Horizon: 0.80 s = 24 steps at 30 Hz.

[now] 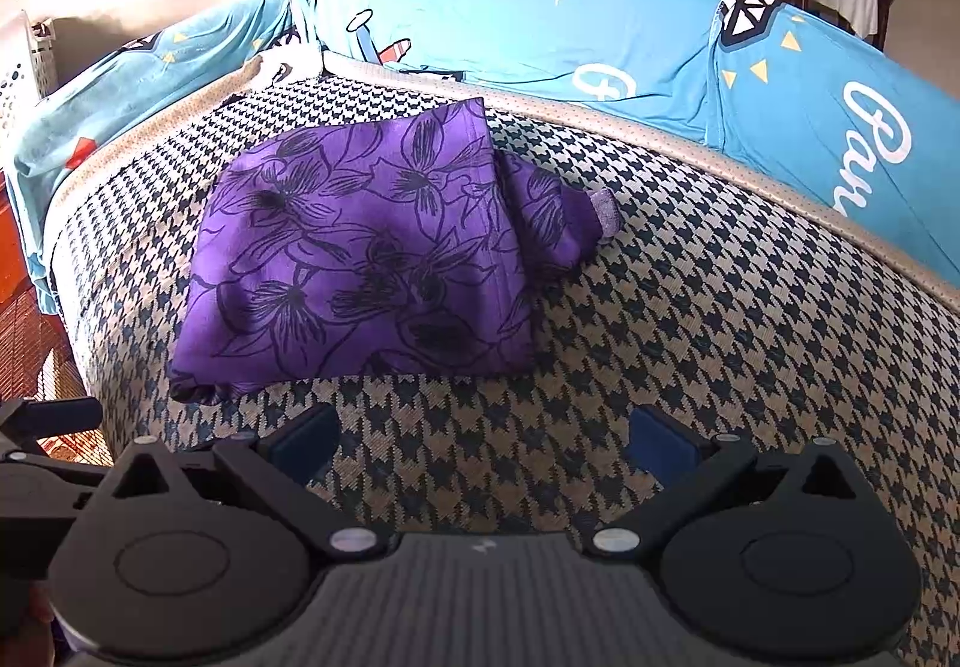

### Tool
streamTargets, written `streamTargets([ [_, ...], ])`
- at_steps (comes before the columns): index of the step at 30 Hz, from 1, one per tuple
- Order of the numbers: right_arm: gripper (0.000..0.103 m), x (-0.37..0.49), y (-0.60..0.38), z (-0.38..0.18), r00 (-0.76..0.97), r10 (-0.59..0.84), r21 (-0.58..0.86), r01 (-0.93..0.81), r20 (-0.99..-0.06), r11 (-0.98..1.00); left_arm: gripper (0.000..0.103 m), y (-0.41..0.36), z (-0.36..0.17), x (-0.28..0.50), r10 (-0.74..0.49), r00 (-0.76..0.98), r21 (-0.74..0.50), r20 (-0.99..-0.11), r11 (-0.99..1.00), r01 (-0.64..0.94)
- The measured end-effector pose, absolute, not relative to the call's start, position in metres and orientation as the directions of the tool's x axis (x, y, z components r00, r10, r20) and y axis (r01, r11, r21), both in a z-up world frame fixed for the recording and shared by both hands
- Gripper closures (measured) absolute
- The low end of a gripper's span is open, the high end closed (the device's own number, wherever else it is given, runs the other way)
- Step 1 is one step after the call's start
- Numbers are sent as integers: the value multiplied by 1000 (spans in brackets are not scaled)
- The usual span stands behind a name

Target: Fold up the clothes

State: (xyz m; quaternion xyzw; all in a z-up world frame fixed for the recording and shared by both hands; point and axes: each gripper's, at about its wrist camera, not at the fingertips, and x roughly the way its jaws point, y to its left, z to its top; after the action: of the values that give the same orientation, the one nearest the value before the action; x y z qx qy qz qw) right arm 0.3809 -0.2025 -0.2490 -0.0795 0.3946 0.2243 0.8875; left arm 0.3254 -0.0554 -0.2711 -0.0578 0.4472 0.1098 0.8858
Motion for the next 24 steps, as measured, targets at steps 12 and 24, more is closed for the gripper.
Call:
streamTargets([
  [12,0,382,-203,-249,601,326,32,-446,-730,895,0,-52,-271,325,133,572,-28,-809,964,-263],
  [24,0,382,-205,-249,602,322,30,-443,-731,896,0,-54,-269,323,147,573,-17,-806,963,-271],
])
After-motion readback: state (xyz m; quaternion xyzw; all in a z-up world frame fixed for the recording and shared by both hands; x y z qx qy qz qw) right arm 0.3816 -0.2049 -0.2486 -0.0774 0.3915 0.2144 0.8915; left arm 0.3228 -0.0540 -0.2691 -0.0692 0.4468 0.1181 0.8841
